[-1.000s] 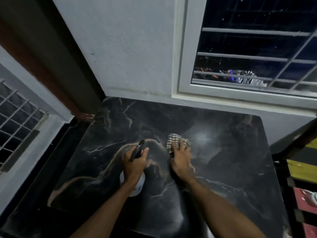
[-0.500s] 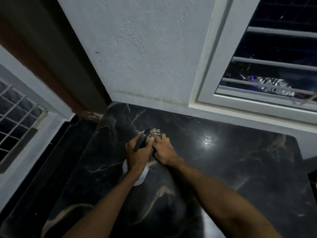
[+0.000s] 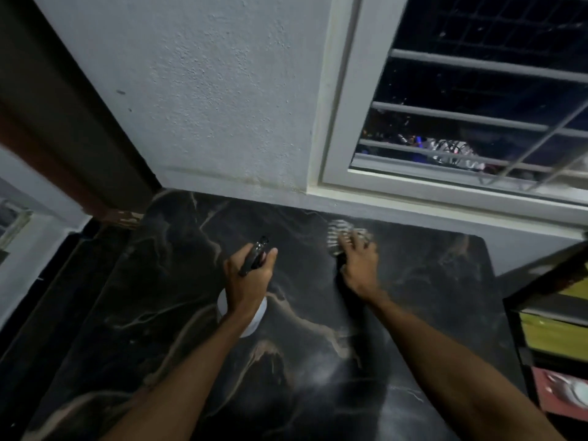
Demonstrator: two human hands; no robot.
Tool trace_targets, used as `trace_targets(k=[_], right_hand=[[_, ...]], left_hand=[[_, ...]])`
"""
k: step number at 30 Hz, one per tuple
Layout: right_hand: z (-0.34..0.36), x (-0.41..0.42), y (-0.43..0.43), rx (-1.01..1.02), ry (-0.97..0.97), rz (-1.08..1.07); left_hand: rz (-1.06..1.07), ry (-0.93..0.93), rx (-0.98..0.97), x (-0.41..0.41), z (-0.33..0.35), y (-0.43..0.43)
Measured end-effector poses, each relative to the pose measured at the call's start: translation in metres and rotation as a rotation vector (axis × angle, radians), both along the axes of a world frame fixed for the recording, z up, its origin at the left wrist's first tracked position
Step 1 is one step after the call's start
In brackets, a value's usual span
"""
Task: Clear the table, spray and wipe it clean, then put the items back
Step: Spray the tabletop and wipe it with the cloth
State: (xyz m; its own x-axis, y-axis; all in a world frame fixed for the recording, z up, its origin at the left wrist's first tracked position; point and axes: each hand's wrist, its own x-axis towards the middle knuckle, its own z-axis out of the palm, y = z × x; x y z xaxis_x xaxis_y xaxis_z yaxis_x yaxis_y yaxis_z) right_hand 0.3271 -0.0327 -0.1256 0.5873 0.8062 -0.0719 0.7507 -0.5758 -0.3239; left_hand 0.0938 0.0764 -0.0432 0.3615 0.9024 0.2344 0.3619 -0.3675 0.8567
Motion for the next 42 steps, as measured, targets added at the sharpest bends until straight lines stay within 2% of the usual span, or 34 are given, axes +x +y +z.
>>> trace_targets(k=[2,3,4,6,8,10,12,14,15,16,19,20,21,23,26,27,28,30,31,34,36,40,41,42], right_hand=[[-0.012,-0.037,-0.026,0.022,0.019,0.334],[-0.014,-0.041,-0.043,0.03,0.026,0.406],[-0.015,-0.03,-0.064,0.055,0.056,0.373],[-0.01,0.0,-0.109,0.091,0.061,0.107],[-0.002,0.023,-0.152,0.042,0.059,-0.166],[0.006,0.0,-0.174,0.01,0.111,-0.18],[0.003,-0.055,-0.182,0.037,0.173,0.045],[-0.003,-0.096,-0.198,0.061,0.121,0.375],[-0.004,-0.098,-0.207,0.068,0.109,0.427],[-0.003,-0.092,-0.215,0.078,0.125,0.362],[0.0,-0.08,-0.225,0.043,0.123,-0.103],[0.005,-0.092,-0.221,0.01,0.139,-0.189],[0.008,-0.117,-0.212,-0.007,0.155,-0.176],[0.004,-0.187,-0.195,-0.01,0.202,0.07],[-0.006,-0.27,-0.188,-0.007,0.214,0.597],[-0.006,-0.276,-0.186,0.002,0.176,0.65],[-0.007,-0.279,-0.184,-0.004,0.176,0.576],[0.001,-0.295,-0.183,0.023,0.186,0.282],[0.005,-0.313,-0.187,0.02,0.19,0.23],[0.009,-0.354,-0.22,-0.014,0.157,0.49],[0.007,-0.331,-0.249,-0.007,0.137,0.48],[0.002,-0.259,-0.308,0.029,0.11,-0.198],[0.004,-0.257,-0.315,0.041,0.102,-0.289],[0.008,-0.266,-0.313,0.057,0.105,-0.283]], left_hand=[[0.02,0.02,-0.023,0.006,0.002,-0.023],[0.03,0.023,-0.023,0.009,0.003,-0.036],[0.03,0.024,-0.017,0.013,0.005,-0.052],[0.034,0.034,-0.046,0.016,0.008,-0.085],[0.059,0.049,-0.079,0.012,0.01,-0.119],[0.095,0.06,-0.082,0.004,0.013,-0.152],[0.11,0.056,-0.07,-0.007,0.017,-0.177],[0.135,0.076,-0.047,-0.024,0.022,-0.2],[0.15,0.084,-0.048,-0.034,0.022,-0.209],[0.167,0.088,-0.051,-0.046,0.023,-0.216],[0.222,0.071,-0.064,-0.083,0.025,-0.227],[0.242,0.062,-0.067,-0.096,0.026,-0.23],[0.263,0.052,-0.071,-0.107,0.026,-0.231],[0.302,0.056,-0.064,-0.131,0.028,-0.234],[0.354,0.056,-0.063,-0.172,0.023,-0.228],[0.369,0.057,-0.051,-0.184,0.023,-0.225],[0.381,0.068,-0.035,-0.197,0.022,-0.221],[0.398,0.092,-0.029,-0.225,0.015,-0.215],[0.405,0.096,-0.036,-0.236,0.013,-0.214],[0.379,0.099,-0.035,-0.251,0.012,-0.214],[0.373,0.114,-0.038,-0.253,0.009,-0.214],[0.286,0.082,-0.071,-0.228,0.005,-0.233],[0.257,0.08,-0.072,-0.218,0.004,-0.24],[0.233,0.082,-0.071,-0.209,0.002,-0.245]])
